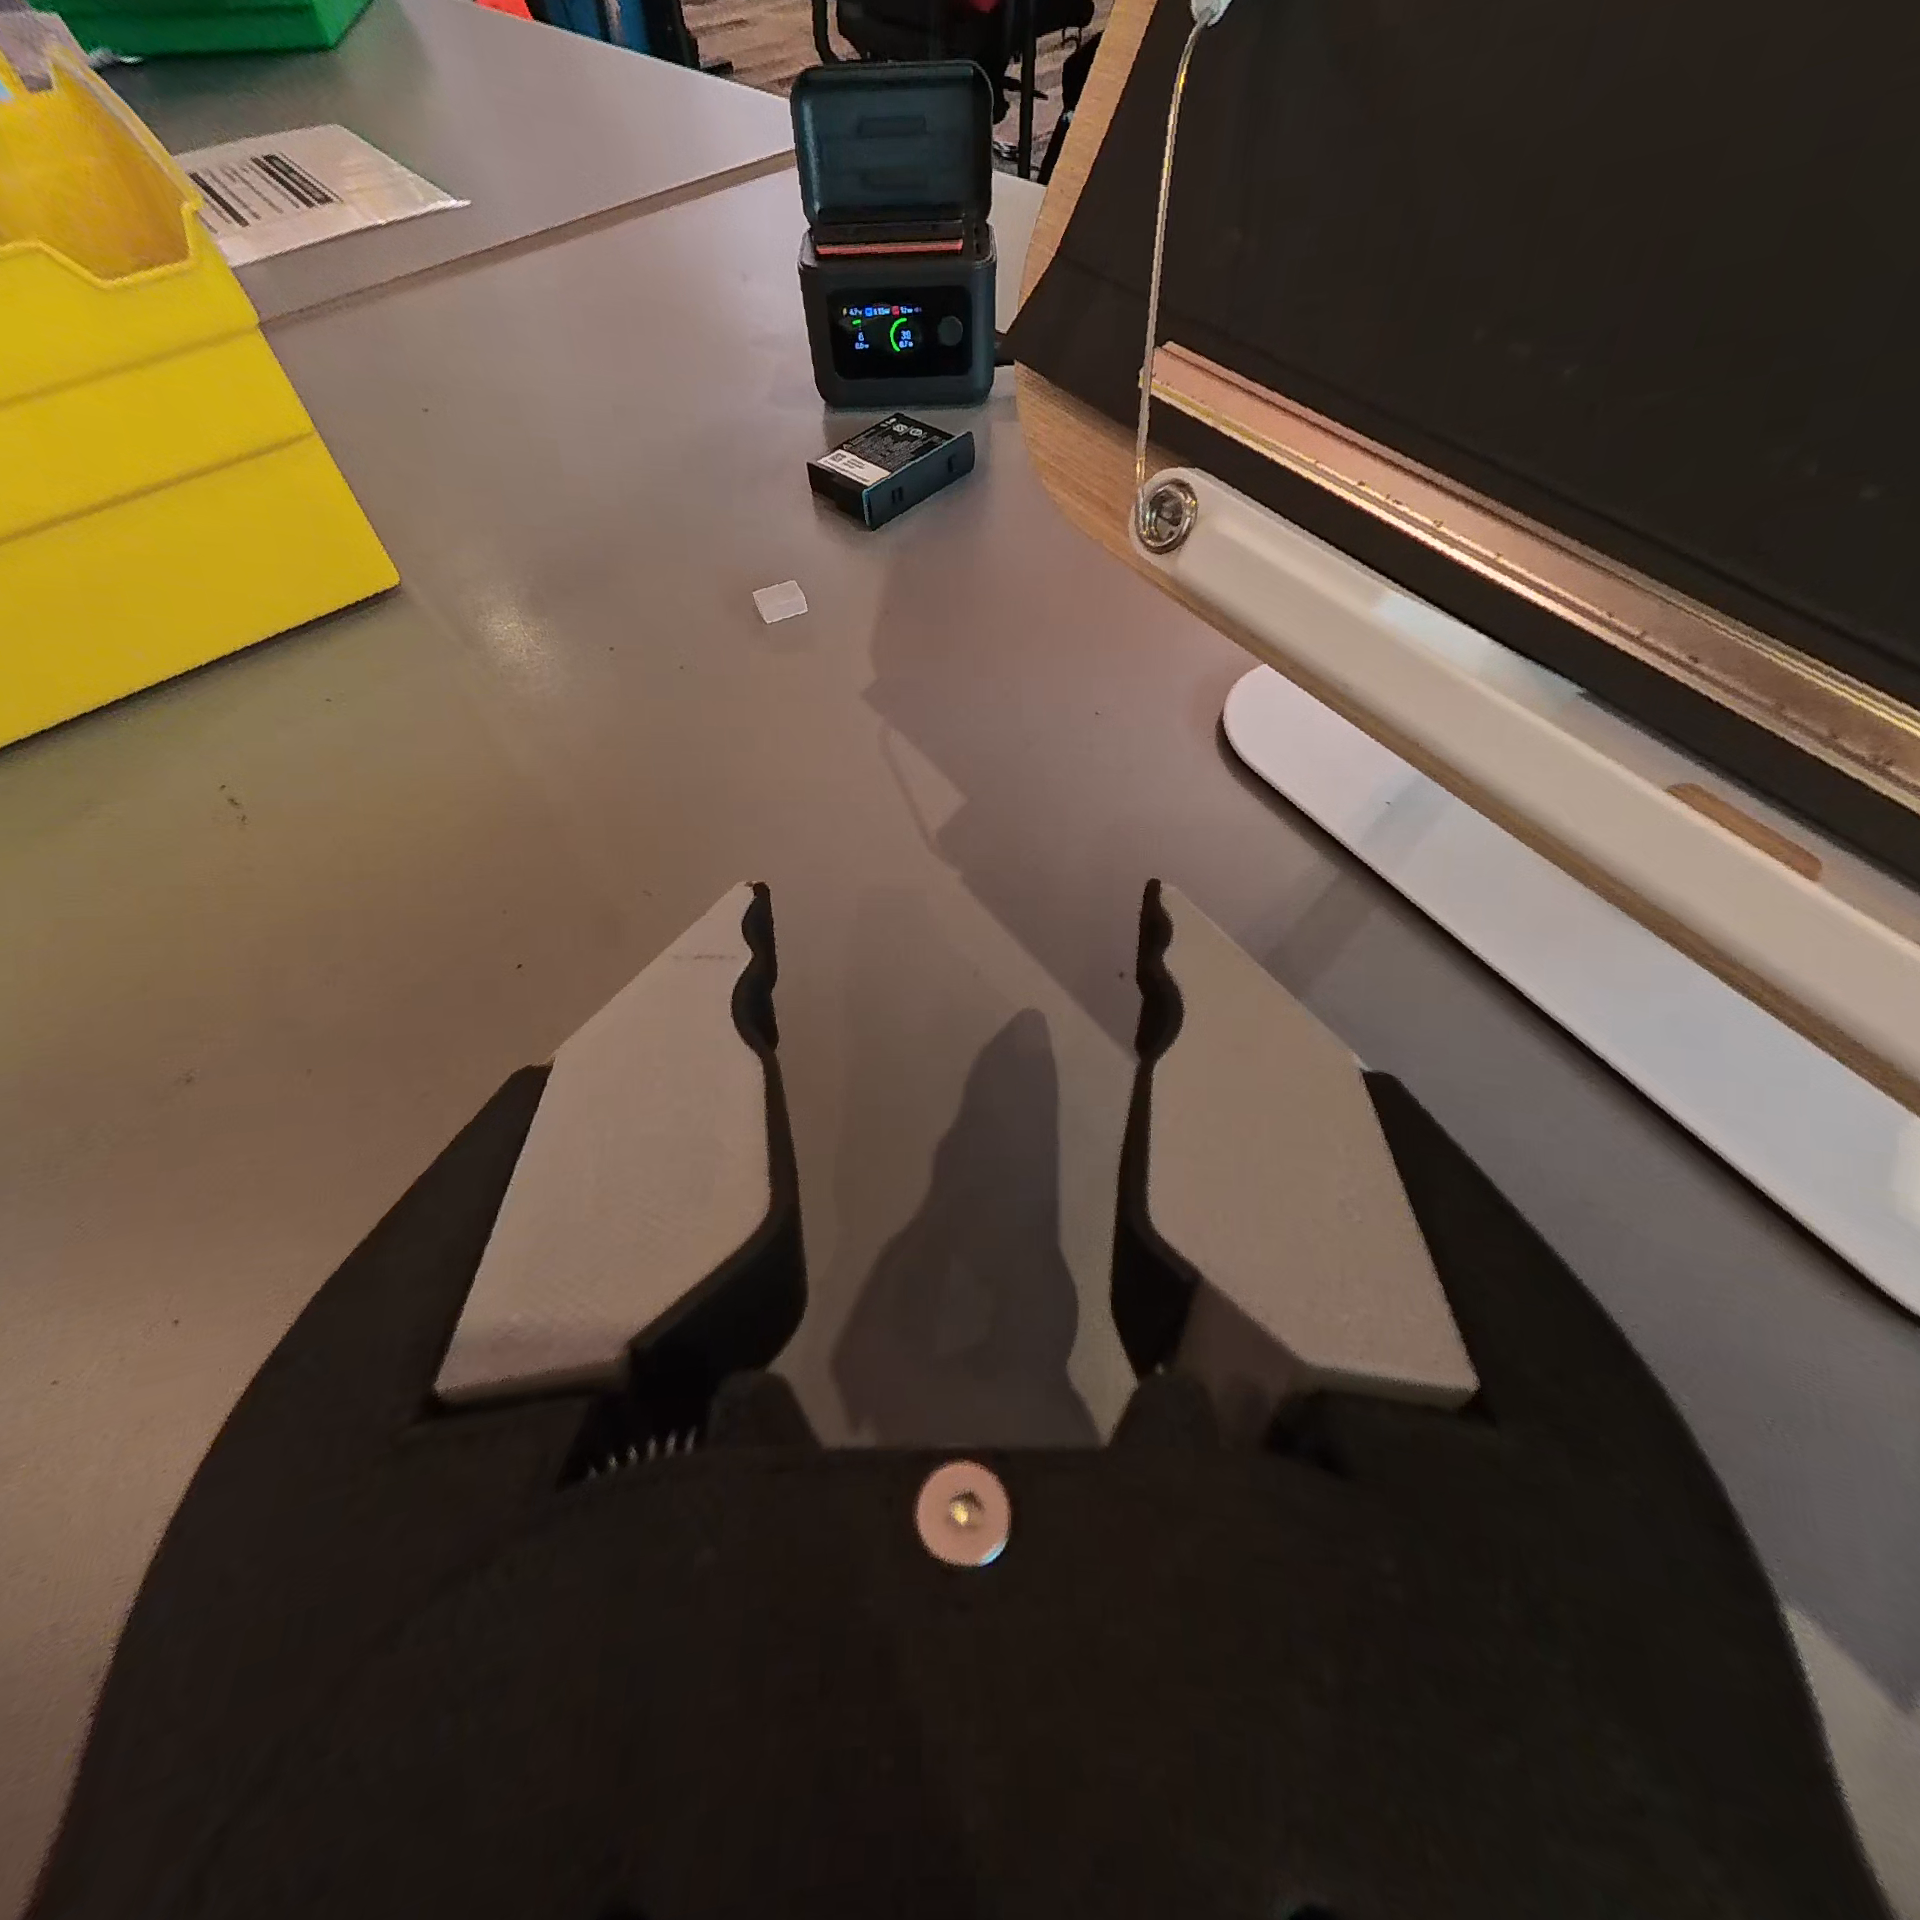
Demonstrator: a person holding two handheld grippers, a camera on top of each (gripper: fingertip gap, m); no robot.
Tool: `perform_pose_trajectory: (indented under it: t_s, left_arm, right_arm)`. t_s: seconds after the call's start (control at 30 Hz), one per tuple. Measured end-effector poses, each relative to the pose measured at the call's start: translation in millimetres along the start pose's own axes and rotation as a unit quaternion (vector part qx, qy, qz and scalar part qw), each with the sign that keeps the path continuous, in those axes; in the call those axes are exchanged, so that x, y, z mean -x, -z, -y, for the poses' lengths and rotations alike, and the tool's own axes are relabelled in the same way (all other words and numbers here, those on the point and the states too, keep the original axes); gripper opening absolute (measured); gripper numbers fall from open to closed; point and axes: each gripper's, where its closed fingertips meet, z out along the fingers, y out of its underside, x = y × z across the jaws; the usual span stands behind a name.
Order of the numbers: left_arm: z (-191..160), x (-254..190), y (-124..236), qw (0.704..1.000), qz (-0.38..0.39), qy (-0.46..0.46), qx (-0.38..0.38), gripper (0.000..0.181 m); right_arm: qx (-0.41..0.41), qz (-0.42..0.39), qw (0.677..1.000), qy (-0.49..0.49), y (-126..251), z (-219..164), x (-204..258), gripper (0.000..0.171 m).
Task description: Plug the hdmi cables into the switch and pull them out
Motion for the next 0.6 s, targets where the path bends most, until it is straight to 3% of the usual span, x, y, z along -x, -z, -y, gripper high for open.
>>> perform_pose_trajectory:
  t_s: [0.27,0.4,0.47,0.6]
  left_arm:
    - [96.0,90.2,109.9,0.965,0.197,-0.060,-0.165,0.058]
    - [135.7,85.3,138.2,0.965,0.130,-0.043,-0.223,0.057]
    - [153.8,56.3,148.1,0.960,0.031,-0.066,-0.272,0.057]
    - [160.2,50.6,143.6,0.956,-0.090,0.073,-0.271,0.056]
  right_arm:
    - [-0.001,0.002,1.000,0.005,-1.2,0.8,3.6,0.068]
    - [-0.002,0.005,1.000,-0.002,-0.8,1.2,2.8,0.068]
    - [-0.004,0.006,1.000,-0.004,-0.5,1.6,2.7,0.068]
    - [-0.003,0.007,1.000,-0.003,-0.3,1.3,3.4,0.068]
